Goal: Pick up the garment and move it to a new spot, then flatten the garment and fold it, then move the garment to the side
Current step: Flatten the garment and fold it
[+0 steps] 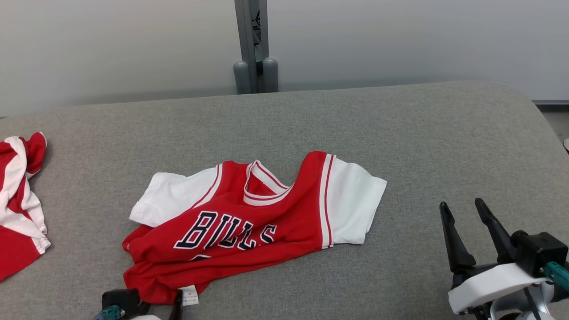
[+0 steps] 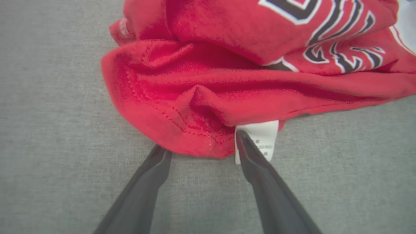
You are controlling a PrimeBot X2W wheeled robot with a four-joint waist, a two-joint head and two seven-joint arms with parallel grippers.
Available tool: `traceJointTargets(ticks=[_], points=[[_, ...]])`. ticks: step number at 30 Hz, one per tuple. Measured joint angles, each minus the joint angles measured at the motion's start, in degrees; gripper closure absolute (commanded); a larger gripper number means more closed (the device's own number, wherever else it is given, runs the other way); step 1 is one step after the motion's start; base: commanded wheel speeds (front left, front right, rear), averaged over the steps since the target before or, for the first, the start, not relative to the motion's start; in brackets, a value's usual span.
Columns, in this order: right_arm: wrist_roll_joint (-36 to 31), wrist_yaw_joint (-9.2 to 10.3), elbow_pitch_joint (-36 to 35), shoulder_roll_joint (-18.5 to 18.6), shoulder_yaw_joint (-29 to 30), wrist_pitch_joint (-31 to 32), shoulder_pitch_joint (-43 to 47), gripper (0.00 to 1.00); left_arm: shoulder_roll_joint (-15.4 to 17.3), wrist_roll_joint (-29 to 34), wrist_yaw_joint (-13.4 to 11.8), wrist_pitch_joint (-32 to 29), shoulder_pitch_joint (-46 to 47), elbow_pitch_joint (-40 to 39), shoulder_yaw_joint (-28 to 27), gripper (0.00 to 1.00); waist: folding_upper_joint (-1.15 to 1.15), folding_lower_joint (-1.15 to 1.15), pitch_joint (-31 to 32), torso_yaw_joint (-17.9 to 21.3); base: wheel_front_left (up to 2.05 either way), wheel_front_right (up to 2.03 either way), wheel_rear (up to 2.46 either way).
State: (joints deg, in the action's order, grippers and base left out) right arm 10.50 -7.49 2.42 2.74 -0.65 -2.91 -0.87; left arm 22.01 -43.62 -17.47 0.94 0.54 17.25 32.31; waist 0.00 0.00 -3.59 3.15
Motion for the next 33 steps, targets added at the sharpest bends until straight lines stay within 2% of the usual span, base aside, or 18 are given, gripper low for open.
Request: traceJointTargets(ticks=[1,2,9,13,21,33], points=[[0.0,0.00,0.0,0.0,0.0,-0.1,0.0,0.00,-0.1,0.0,0.4,0.3,0.4,0.4,0.0,0.71,0.00,0.00,-0.2,0.1,0.00,0.00,0.00],[0.0,0.00,0.1,0.0,0.1,-0.1,0.0,0.00,-0.3,0.0,0.6,0.5,0.8,0.7,0.0,1.00,0.00,0.00,-0.5,0.2,0.00,0.00,0.00],[0.1,0.00,0.9,0.0,1.0,-0.5,-0.9,0.00,0.1,0.2,1.3,1.2,1.6,1.4,0.2,1.00,0.00,0.00,-1.5,0.0,0.00,0.00,0.00],[0.2,0.00,4.1,0.5,1.2,-0.5,-3.8,0.00,0.9,0.7,0.9,1.1,2.0,-0.5,0.2,1.00,0.00,0.00,-2.4,-0.6,0.00,0.00,0.00],[1.7,0.00,19.6,4.5,-3.5,-0.6,-14.7,0.00,2.1,3.1,0.6,-0.3,5.5,-4.7,1.7,1.00,0.00,0.00,-5.9,-3.5,0.00,0.00,0.00],[4.2,0.00,43.0,6.2,-11.0,-5.9,-29.1,0.00,1.5,4.9,1.3,-0.7,9.8,-6.4,3.4,1.00,0.00,0.00,-12.4,-8.6,0.00,0.00,0.00]])
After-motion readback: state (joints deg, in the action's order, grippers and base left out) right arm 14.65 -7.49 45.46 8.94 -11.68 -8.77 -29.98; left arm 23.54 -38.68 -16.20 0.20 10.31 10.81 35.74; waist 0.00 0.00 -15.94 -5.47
